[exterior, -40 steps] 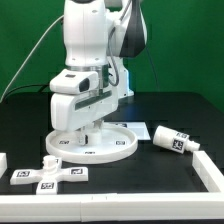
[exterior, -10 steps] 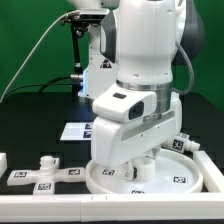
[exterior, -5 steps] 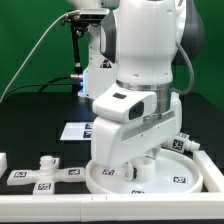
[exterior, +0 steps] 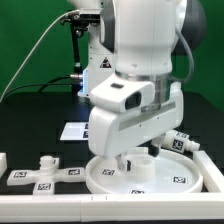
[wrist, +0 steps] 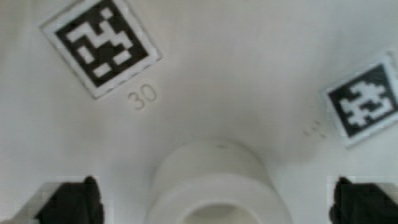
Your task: Assemble round table
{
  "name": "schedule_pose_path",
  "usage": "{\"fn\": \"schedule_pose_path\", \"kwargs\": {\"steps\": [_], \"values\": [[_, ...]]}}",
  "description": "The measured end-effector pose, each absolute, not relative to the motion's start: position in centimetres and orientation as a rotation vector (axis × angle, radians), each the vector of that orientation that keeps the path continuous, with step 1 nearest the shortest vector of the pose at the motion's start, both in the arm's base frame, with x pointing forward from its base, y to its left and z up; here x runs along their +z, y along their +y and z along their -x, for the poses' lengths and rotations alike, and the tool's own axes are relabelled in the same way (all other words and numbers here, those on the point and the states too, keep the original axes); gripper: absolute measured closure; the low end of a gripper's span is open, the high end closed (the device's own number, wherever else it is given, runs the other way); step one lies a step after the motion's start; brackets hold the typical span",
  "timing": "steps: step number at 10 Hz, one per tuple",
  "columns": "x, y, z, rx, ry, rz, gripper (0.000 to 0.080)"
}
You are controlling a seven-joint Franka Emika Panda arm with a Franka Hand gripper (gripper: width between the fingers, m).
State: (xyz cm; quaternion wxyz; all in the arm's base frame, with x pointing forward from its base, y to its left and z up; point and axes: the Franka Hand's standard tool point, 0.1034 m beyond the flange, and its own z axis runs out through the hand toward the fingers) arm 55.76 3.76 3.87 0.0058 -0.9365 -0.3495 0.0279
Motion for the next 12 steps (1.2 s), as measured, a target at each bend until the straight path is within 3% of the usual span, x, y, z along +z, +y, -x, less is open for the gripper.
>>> {"fn": "schedule_pose_path", "kwargs": {"steps": [3,9,12], "values": [[6.6,7.6,-55.2,0.075,-1.060,2.969,0.0151],[6.5,7.9,-55.0,0.069,-1.040,2.974,0.0151],[6.5,7.4,-51.1,0.061,-0.625,3.060,0.0151]]}}
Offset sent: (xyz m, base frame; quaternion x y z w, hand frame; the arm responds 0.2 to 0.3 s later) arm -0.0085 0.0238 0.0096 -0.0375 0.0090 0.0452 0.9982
